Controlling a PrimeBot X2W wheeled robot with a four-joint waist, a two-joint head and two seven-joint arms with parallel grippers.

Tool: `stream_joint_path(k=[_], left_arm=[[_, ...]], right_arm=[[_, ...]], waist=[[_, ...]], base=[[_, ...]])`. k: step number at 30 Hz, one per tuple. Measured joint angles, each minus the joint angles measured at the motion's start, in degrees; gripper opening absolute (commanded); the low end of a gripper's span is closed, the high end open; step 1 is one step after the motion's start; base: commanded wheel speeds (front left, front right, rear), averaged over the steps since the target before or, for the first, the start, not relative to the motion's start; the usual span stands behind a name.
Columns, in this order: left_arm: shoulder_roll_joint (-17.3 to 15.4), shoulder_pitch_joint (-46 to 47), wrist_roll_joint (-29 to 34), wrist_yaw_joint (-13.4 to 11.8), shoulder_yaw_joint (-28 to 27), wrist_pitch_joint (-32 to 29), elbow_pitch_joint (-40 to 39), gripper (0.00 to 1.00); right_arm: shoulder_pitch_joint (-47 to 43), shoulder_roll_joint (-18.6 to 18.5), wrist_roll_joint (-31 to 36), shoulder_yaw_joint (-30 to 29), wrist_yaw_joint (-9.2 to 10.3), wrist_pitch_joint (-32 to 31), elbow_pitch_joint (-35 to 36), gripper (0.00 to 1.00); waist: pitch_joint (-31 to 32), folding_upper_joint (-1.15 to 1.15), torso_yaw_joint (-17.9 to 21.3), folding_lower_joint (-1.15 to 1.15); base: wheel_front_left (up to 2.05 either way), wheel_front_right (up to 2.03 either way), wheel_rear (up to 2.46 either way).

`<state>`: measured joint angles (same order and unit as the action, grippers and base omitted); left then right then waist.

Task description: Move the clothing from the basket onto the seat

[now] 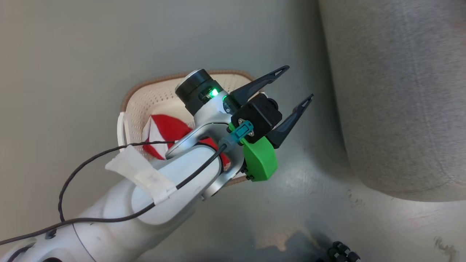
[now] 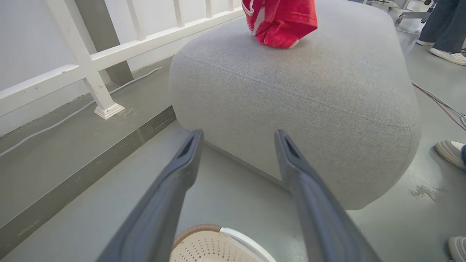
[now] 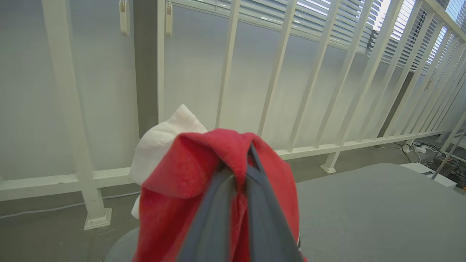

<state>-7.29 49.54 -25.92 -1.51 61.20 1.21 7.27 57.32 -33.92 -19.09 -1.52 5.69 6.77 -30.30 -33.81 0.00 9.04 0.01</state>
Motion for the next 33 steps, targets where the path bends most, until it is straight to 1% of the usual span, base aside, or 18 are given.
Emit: stream_joint_path(k=[5, 8, 13, 18, 21, 22, 23, 24, 25, 33], left_arm=[[-1.01, 0.12, 1.35, -0.01, 0.07, -0.68, -0.69, 1.0], [-1.14, 0.36, 1.75, -0.01, 0.16, -1.15, -1.21, 1.0], [-1.86, 1.02, 2.15, 0.0, 0.26, -1.19, -1.72, 1.0], [-2.19, 1.03, 2.15, 0.0, 0.32, -1.18, -1.91, 1.0], [-2.66, 1.03, 2.15, 0.0, 0.23, -1.18, -1.96, 1.0], [-2.78, 1.03, 2.15, 0.0, 0.19, -1.18, -1.96, 1.0], [-2.8, 1.03, 2.15, 0.0, 0.19, -1.16, -1.96, 1.0], [-2.82, 1.03, 2.15, 0.0, 0.18, -1.15, -1.94, 1.0], [-2.82, 1.03, 2.15, 0.0, 0.15, -1.15, -1.96, 1.0], [-2.9, 1.01, 1.97, 0.0, 0.02, -0.42, -1.75, 1.0]], right_arm=[[-0.86, 4.59, 0.0, 1.64, 0.47, 0.7, -4.8, 0.0], [-2.14, 6.43, 0.0, 1.81, 0.49, 1.21, -7.62, 0.0], [-2.76, 8.28, 0.0, 2.35, 0.55, 2.54, -11.21, 0.0], [-3.58, 8.58, 0.0, 2.34, 0.55, 3.38, -14.37, 0.0], [-3.84, 9.36, 0.0, 2.56, 0.55, 4.41, -15.21, 0.0], [-3.83, 9.67, 0.01, 2.72, 0.55, 4.81, -15.32, 0.07], [-3.82, 9.91, 0.04, 2.9, 0.55, 5.1, -15.43, 0.31], [-3.82, 10.11, 0.23, 3.14, 0.54, 5.38, -15.61, 0.52], [-3.82, 10.24, 0.46, 3.36, 0.46, 5.41, -15.85, 1.0], [-3.91, 11.71, 0.91, 3.97, -0.66, 7.09, -16.52, 1.0]], waist=[[-2.57, 0.0, -0.95, 0.0], [-3.83, 0.0, -1.13, 0.0], [-5.24, 0.0, -0.77, 0.0], [-5.61, 0.0, -0.13, -0.01], [-5.55, 0.0, 0.24, -0.01], [-5.49, 0.0, 0.39, -0.01], [-5.42, 0.0, 0.54, -0.01], [-5.33, 0.0, 0.68, -0.01], [-5.23, 0.0, 0.82, -0.01], [-3.99, 0.0, 1.87, -0.01]], base=[[0.0, 0.0, 0.0], [0.0, 0.0, 0.0], [0.0, 0.0, 0.0], [0.0, 0.0, 0.0], [0.0, 0.0, 0.0], [0.0, 0.0, 0.0], [0.0, 0.0, 0.0], [0.0, 0.0, 0.0], [0.0, 0.0, 0.0], [0.0, 0.0, 0.0]])
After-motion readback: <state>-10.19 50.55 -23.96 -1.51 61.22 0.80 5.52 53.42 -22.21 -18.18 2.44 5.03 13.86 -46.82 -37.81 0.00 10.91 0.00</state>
